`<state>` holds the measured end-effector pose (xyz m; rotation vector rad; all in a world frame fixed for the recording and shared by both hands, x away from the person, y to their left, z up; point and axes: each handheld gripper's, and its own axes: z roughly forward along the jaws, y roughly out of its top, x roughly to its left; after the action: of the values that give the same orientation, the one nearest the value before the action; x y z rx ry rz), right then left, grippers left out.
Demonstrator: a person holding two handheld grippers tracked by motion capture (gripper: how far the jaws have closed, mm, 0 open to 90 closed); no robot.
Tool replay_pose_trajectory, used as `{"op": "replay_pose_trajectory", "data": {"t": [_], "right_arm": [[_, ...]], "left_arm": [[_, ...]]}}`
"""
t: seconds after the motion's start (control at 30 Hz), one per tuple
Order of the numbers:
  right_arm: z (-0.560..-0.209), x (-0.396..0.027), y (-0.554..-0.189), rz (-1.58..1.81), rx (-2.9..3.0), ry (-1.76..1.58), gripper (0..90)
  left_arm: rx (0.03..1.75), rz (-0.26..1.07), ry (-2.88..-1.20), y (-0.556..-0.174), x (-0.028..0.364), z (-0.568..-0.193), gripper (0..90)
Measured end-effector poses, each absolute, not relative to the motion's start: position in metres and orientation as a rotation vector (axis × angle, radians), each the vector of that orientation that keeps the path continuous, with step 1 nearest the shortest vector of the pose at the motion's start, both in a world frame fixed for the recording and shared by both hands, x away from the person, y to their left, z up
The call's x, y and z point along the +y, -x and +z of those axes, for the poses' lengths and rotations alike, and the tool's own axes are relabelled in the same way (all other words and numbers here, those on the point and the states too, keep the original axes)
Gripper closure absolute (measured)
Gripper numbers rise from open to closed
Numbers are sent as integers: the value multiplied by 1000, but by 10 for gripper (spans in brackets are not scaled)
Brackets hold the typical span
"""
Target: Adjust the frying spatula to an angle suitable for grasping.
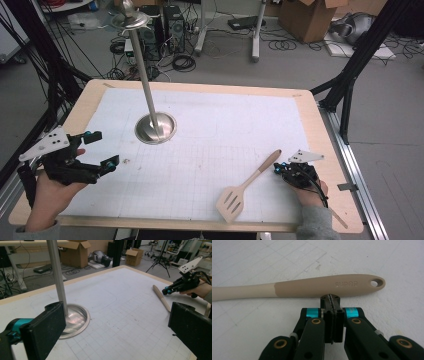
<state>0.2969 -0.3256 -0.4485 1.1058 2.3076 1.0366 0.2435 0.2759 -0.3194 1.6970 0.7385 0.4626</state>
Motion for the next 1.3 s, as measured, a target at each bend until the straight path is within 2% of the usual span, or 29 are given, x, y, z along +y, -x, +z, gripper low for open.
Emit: {"op": "replay_pose_trajectory", "data": {"t": [1.3], "right_arm": [[-449, -302, -332, 1107, 2241, -1099, 900]], "left_arm": [[804, 499, -1697, -227, 290, -326, 18]]}}
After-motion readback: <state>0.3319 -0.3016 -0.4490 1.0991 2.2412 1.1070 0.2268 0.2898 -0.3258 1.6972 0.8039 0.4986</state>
